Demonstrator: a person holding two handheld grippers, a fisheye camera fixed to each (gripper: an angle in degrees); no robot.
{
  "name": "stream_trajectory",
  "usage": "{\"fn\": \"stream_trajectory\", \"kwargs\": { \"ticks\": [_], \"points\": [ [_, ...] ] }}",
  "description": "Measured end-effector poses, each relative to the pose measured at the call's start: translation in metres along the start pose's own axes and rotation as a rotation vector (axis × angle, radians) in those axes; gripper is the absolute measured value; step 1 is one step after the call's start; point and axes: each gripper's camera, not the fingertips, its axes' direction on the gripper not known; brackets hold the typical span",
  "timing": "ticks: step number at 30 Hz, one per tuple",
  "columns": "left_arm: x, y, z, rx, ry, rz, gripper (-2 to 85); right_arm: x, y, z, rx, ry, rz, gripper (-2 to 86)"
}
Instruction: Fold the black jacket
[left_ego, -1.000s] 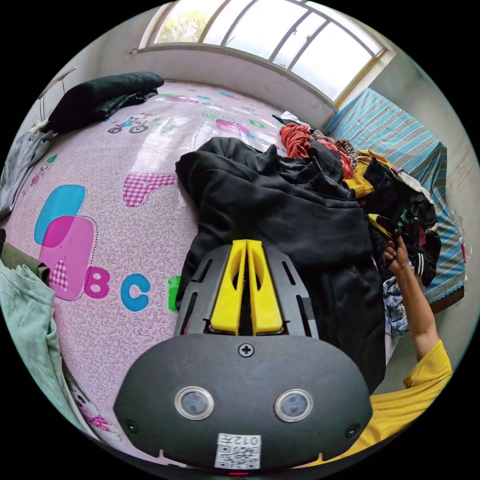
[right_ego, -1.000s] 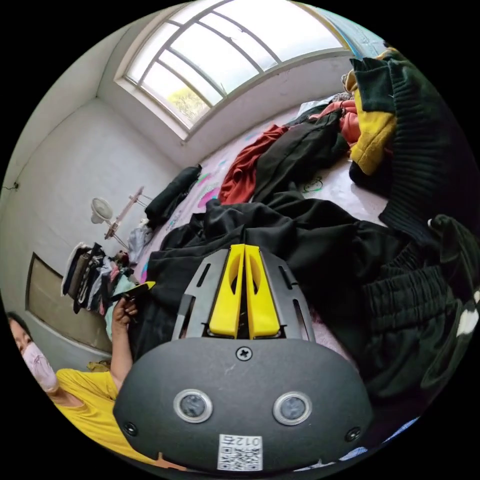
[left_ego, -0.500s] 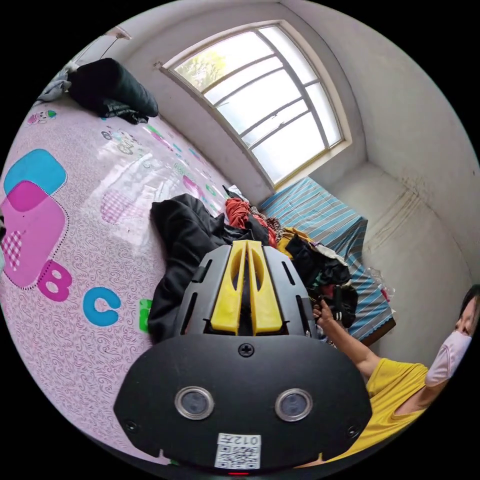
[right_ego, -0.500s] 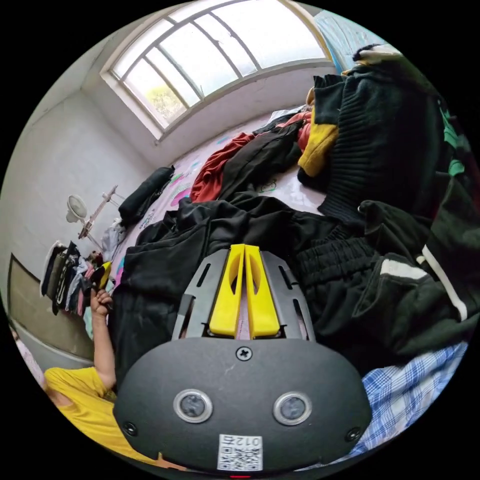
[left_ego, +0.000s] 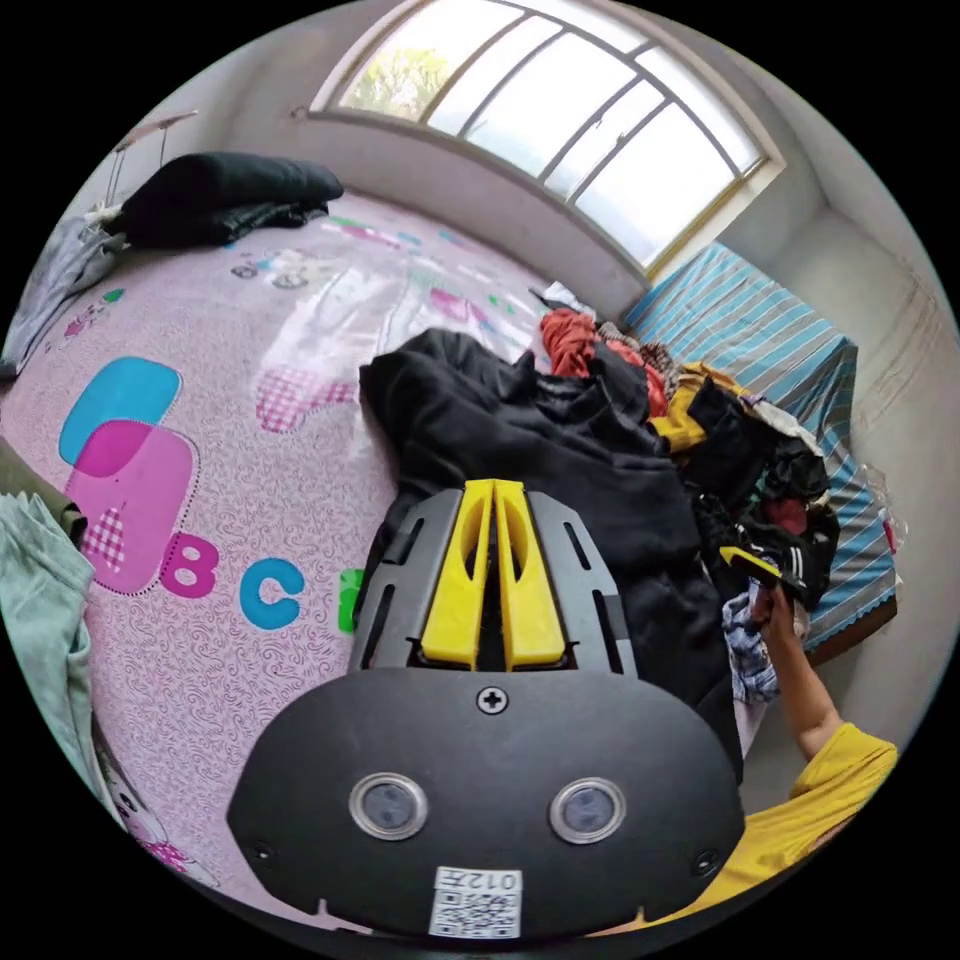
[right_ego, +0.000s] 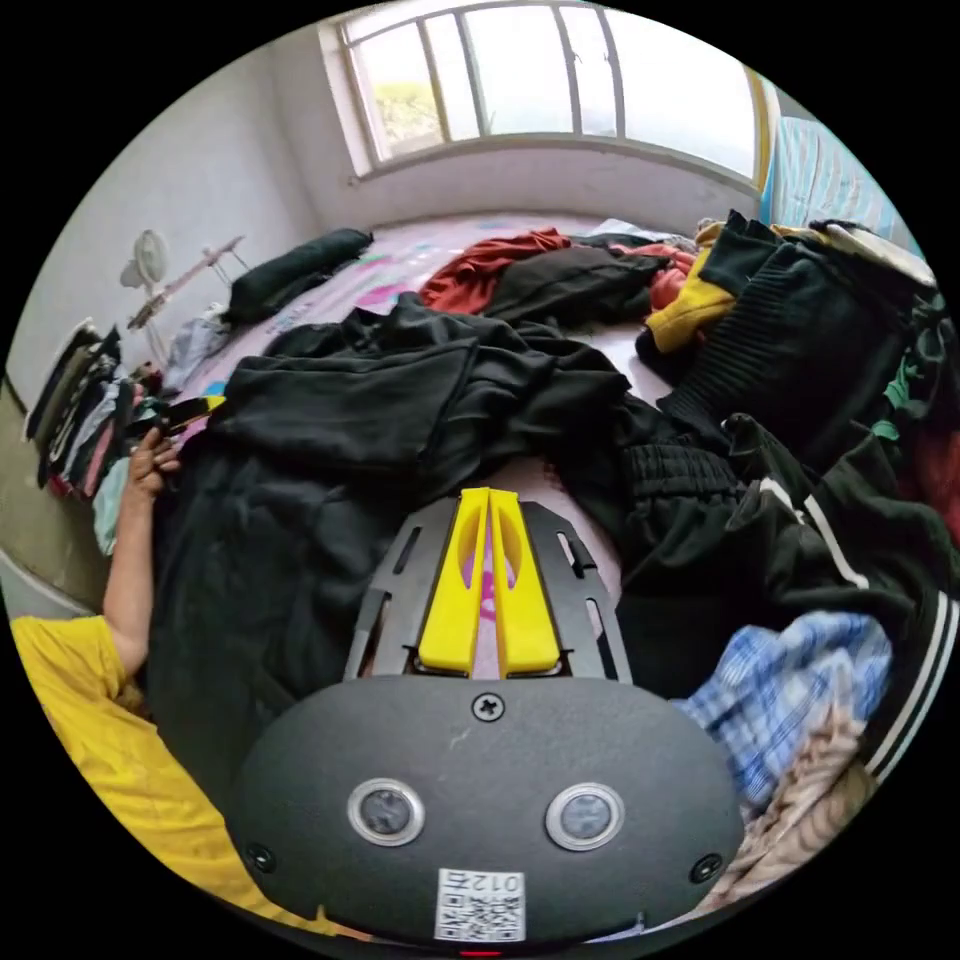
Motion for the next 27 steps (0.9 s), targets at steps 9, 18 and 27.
{"fn": "stream_trajectory", "kwargs": {
  "ticks": [9, 18, 27],
  "points": [
    [0.024, 0.017, -0.113, 0.394, 0.058, 0.060, 0.5, -0.105, 0.159, -0.053, -0.118, -0.068, -0.144, 0.6],
    [0.048, -0.002, -0.183, 0.475, 0.042, 0.001, 0.5, -0.122, 0.180, -0.086, -0.114, -0.058, -0.151, 0.6],
    [0.054, -0.019, -0.226, 0.496, 0.203, -0.095, 0.5, -0.143, 0.130, -0.012, -0.238, -0.073, -0.133, 0.6]
  ]
}}
